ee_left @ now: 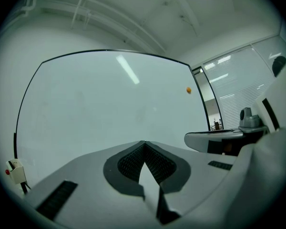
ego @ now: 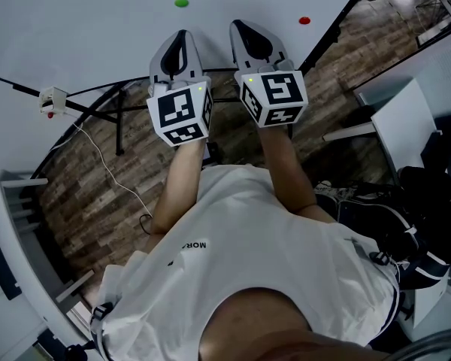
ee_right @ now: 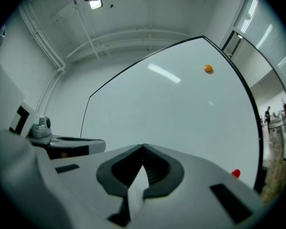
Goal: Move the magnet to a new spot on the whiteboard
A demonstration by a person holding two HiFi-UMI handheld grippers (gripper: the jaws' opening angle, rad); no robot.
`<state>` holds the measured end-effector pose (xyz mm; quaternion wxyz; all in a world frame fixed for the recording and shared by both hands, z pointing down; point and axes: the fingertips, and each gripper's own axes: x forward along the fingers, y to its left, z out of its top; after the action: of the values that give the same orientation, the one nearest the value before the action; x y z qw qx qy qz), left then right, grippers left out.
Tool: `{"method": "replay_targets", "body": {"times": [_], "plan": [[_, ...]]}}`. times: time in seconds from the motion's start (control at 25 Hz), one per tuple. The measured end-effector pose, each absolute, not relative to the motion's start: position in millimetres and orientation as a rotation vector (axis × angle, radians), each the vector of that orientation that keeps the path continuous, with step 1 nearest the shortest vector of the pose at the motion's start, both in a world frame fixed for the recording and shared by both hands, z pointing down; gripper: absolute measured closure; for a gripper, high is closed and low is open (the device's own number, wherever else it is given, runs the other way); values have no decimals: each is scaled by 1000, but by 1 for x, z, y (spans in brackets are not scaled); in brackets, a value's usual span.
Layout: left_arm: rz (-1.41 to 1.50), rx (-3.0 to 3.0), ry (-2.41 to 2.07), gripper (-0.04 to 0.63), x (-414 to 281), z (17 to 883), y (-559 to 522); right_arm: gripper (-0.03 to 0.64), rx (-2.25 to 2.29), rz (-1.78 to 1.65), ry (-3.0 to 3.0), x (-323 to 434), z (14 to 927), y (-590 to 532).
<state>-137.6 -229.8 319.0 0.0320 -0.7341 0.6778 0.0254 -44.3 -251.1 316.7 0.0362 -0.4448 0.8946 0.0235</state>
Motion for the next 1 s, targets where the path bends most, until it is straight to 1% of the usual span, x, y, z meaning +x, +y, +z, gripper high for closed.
{"method": "replay_targets", "body": {"times": [1.0], "plan": [[102,-2287,2081,592,-138,319,-219,604,-1362,94,2751,-46,316,-241]]}}
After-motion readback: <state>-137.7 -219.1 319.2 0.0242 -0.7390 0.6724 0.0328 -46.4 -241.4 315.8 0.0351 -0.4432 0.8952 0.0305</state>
